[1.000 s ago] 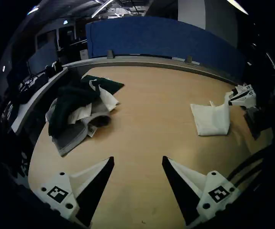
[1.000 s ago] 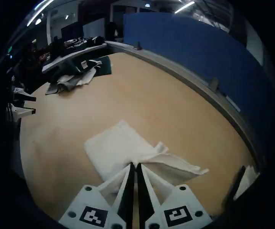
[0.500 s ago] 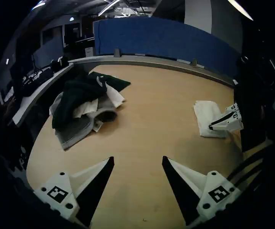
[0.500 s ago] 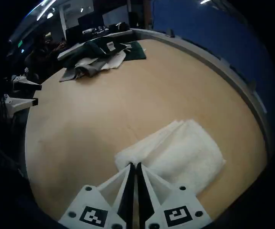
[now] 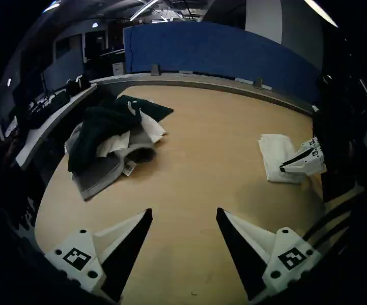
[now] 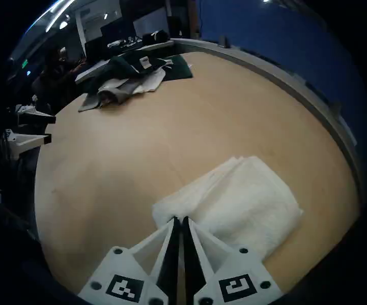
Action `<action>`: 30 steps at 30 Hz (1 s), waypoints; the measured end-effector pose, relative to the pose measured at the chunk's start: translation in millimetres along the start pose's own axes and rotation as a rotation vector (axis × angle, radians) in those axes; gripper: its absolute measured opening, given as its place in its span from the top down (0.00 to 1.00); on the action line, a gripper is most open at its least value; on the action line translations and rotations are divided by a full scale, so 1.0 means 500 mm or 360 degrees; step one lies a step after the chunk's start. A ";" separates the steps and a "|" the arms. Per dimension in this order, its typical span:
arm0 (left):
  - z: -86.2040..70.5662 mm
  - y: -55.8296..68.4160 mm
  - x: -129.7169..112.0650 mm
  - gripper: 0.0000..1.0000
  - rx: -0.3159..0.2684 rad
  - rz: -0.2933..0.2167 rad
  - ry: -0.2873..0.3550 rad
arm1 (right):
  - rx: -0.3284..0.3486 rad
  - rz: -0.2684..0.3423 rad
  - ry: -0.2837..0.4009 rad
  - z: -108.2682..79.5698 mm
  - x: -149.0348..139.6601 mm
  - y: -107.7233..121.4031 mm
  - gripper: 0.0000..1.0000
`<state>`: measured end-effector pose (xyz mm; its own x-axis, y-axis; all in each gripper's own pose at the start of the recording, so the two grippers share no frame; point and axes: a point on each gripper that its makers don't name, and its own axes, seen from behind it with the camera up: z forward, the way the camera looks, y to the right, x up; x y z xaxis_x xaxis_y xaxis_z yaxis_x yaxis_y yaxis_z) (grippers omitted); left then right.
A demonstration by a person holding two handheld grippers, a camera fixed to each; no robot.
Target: Fold towel
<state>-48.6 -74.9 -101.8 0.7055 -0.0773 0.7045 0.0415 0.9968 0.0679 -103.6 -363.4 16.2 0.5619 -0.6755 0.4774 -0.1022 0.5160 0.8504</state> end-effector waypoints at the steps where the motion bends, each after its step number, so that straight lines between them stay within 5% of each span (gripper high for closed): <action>1: 0.000 0.000 0.000 0.07 -0.0001 -0.0001 0.0000 | -0.0001 0.0001 0.0003 -0.001 0.001 0.000 0.94; 7: 0.000 0.001 -0.003 0.07 -0.0002 0.0003 -0.0003 | 0.0006 0.0015 0.0027 -0.016 0.005 0.002 0.84; 19: 0.001 0.001 -0.002 0.07 -0.0004 0.0009 -0.0003 | -0.0041 0.0005 0.0071 -0.063 -0.003 0.018 0.25; 23: 0.001 0.003 0.002 0.07 -0.0006 0.0012 0.0000 | -0.0088 0.0005 0.0076 -0.083 -0.016 0.027 0.12; 30: 0.002 0.005 0.001 0.07 -0.0012 0.0012 0.0000 | -0.0160 0.0036 0.0070 -0.112 -0.053 0.047 0.08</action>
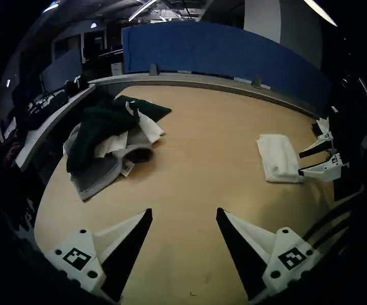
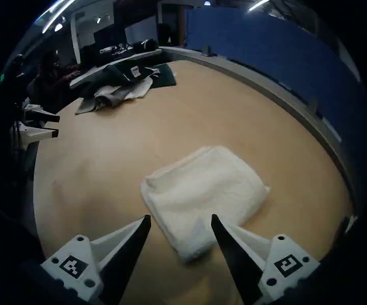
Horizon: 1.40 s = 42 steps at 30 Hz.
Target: Fold towel
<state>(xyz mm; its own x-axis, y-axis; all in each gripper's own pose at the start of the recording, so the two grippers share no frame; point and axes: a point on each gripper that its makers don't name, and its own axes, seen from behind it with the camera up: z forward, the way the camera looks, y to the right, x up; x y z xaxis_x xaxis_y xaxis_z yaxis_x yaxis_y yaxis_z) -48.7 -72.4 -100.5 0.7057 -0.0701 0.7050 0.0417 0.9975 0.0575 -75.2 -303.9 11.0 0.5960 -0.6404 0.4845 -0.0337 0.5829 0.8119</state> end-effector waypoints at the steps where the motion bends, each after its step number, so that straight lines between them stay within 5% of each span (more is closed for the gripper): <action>1: 0.000 0.001 0.000 0.07 -0.0001 0.0002 0.0000 | -0.0009 0.0008 -0.0002 -0.004 -0.005 0.003 0.07; 21: -0.006 0.013 0.005 0.07 -0.0007 0.0011 0.0014 | -0.0081 0.0055 -0.0050 -0.022 -0.069 0.022 0.07; 42: -0.006 0.013 0.001 0.06 -0.0001 0.0004 0.0017 | -0.0074 0.0136 -0.0104 0.009 -0.118 0.011 0.56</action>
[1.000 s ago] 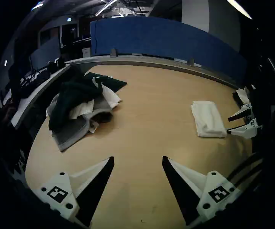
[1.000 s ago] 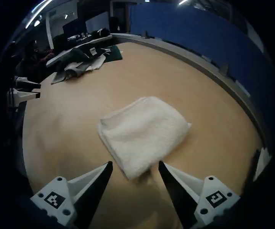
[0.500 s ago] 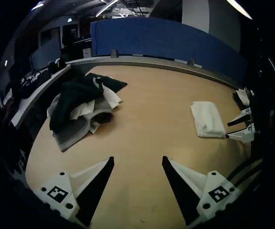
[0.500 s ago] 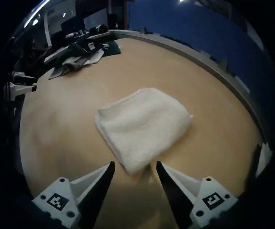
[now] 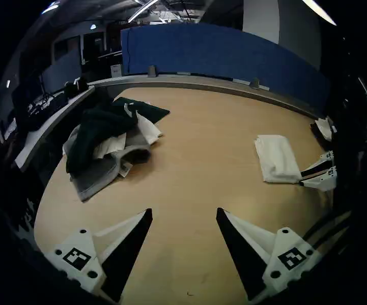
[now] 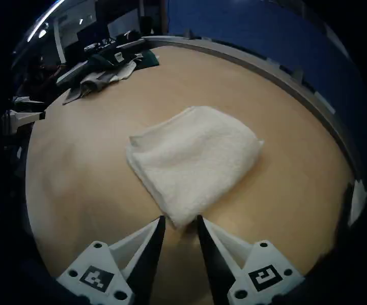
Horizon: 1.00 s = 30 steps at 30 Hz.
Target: Fold towel
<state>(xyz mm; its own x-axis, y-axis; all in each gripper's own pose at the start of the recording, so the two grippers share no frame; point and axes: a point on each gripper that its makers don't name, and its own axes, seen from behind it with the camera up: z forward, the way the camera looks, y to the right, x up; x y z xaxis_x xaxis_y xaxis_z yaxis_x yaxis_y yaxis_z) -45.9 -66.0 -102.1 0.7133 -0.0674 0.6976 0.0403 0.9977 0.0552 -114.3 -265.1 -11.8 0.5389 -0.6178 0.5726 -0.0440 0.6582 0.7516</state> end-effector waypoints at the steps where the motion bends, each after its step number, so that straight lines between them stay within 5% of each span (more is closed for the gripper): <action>1: 0.000 0.000 0.000 0.06 0.0000 0.0000 0.0000 | 0.0001 0.0004 0.0000 0.001 0.000 0.000 0.58; 7: -0.001 -0.002 -0.002 0.06 0.0003 0.0001 -0.0001 | 0.0001 0.0027 -0.0001 0.004 -0.002 0.002 0.73; 30: -0.001 -0.004 -0.001 0.06 0.0006 0.0003 0.0002 | 0.0005 0.0017 -0.0017 0.010 -0.008 0.003 0.94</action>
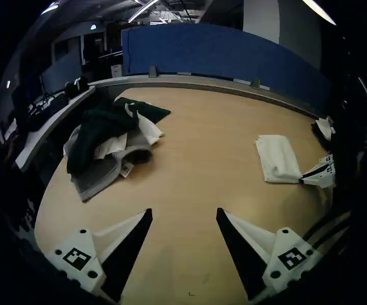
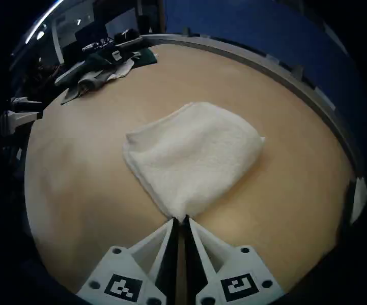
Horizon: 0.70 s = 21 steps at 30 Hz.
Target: Fold towel
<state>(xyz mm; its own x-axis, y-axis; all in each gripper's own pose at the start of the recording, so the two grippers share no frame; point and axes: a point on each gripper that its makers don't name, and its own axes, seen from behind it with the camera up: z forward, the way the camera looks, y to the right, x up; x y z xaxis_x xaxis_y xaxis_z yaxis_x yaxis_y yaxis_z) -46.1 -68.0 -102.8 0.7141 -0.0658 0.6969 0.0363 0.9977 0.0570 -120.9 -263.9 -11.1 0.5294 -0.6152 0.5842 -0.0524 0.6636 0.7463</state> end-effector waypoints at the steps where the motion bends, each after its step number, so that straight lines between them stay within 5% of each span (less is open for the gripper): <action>1: 0.000 0.000 0.000 0.06 0.0000 0.0000 0.0000 | 0.0001 -0.0003 -0.0001 -0.001 0.000 0.000 0.94; 12: 0.000 -0.002 0.007 0.07 0.0000 -0.0003 0.0012 | -0.0013 -0.0056 0.0042 -0.023 0.032 0.005 0.96; 21: -0.006 -0.001 0.019 0.07 -0.0004 0.0000 0.0032 | -0.0035 -0.0087 0.0207 -0.089 0.132 0.016 0.96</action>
<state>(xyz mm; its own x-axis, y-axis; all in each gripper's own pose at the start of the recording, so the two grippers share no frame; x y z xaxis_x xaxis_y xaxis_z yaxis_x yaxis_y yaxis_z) -36.9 -69.1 -98.4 0.7279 -0.0658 0.6825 0.0381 0.9977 0.0555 -48.6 -280.0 19.1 0.6365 -0.5910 0.4955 -0.0029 0.6406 0.7679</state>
